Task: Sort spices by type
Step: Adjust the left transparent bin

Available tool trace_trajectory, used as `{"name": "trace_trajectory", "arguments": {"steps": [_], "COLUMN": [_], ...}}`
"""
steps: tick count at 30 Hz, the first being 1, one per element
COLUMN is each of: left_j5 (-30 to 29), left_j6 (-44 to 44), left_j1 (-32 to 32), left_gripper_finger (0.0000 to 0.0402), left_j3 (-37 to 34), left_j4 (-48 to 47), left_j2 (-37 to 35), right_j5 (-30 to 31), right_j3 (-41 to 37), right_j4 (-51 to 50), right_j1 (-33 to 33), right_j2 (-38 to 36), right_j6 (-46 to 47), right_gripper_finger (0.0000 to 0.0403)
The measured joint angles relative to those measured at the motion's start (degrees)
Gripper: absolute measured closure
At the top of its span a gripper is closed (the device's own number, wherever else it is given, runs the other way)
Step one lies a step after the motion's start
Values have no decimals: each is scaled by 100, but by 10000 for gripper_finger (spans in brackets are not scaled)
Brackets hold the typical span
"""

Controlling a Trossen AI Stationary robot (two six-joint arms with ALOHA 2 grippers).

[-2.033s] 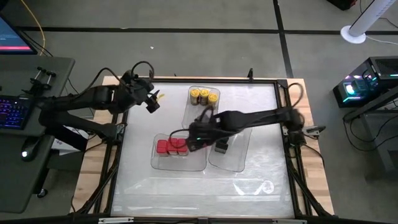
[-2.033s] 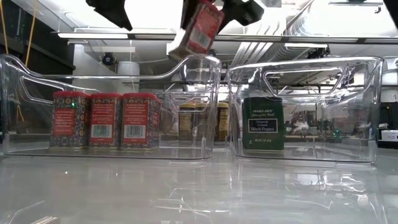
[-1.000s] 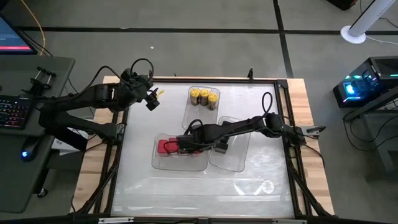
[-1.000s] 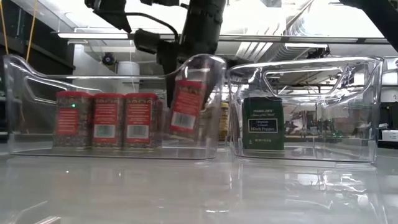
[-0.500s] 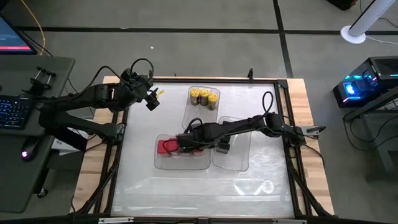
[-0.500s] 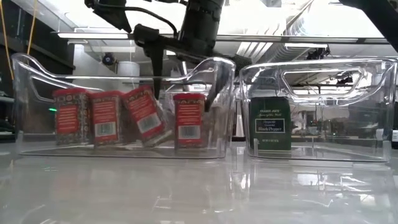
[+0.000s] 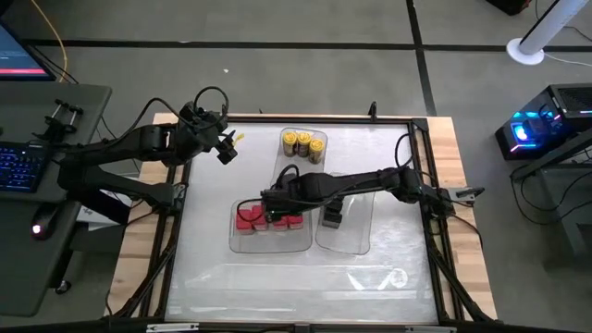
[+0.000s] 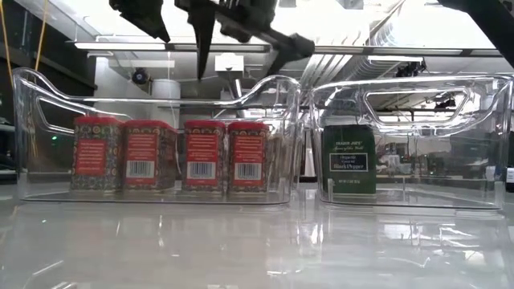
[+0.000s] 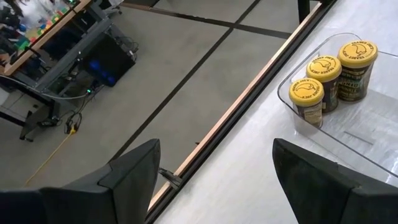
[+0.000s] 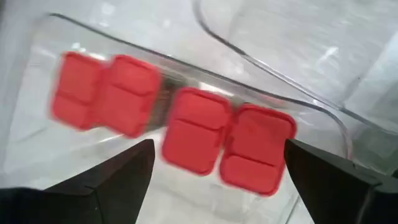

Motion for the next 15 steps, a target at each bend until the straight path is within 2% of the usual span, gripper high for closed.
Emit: {"name": "trace_trajectory", "arguments": {"steps": [4,7,10,13,14,15], "left_j5": [104,602,1255,1904,2102,2320], "left_j6": [-2,-119,-457,-801,-909,-992], "left_j1": [-2,-2,-2,-12,-28,-66], "left_gripper_finger": [108,108,108,108,108,109], "left_j3": [0,0,-23,-202,-295,-411], "left_j4": [-7,-118,-299,-396,-404,-404], "left_j2": [0,0,0,-10,-39,-73], "right_j5": [-276,-324,-331,-264,-243,-233], "right_j3": [151,151,151,149,149,149], "right_j4": [-113,-415,-764,-837,-807,-784], "right_j1": [8,8,35,85,109,119], "right_j2": [-16,-14,-14,-12,-12,-12], "right_j6": [-448,-584,-733,-1051,-1224,-1362], "right_gripper_finger": [62,109,204,341,372,383]}}
